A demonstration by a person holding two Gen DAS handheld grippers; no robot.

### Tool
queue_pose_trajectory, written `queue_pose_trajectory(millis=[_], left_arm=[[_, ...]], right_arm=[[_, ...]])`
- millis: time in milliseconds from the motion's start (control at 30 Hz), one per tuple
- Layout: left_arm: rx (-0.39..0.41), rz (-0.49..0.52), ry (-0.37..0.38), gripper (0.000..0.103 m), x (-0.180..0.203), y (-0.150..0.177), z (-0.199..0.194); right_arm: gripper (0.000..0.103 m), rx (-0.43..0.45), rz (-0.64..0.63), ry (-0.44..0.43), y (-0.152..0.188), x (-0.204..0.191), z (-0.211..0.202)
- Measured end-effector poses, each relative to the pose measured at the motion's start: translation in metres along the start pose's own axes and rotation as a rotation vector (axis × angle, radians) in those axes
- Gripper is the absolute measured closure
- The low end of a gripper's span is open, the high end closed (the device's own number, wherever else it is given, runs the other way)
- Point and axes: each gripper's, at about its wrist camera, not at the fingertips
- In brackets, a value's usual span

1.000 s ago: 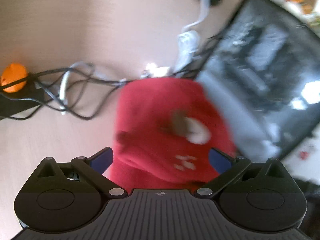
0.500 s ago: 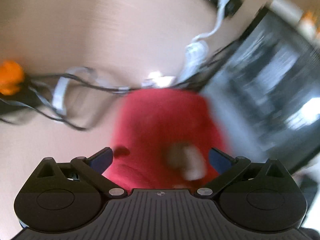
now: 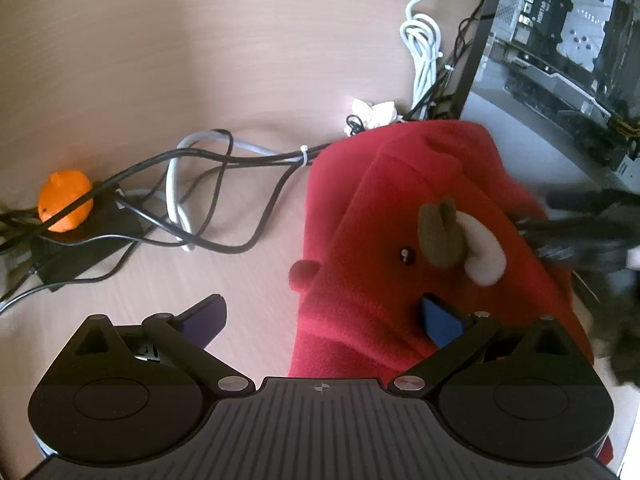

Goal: Fold clothes

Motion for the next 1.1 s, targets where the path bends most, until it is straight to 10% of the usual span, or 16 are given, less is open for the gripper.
queue_pose_trajectory(millis=[233, 667, 1100], left_arm=[[0.060, 0.020, 0.016, 0.000, -0.003, 0.019, -0.036], [0.159, 0.138, 0.073, 0.000, 0.004, 0.138, -0.136], [0.123, 0.296, 0.074, 0.000, 0.030, 0.216, -0.184]], right_arm=[[0.000, 0.099, 0.136, -0.089, 0.029, 0.009, -0.083], [0.000, 0.040, 0.261, 0.007, 0.168, -0.083, -0.239], [0.000, 0.029, 0.279, 0.088, 0.220, -0.127, -0.285]])
Point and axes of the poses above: each gripper's, at about its wrist camera, not at the fingertips, and z roughly the way its jaws point, x to its right, y to its underside, and after that the axes turned 1 degree about -x, right-handed
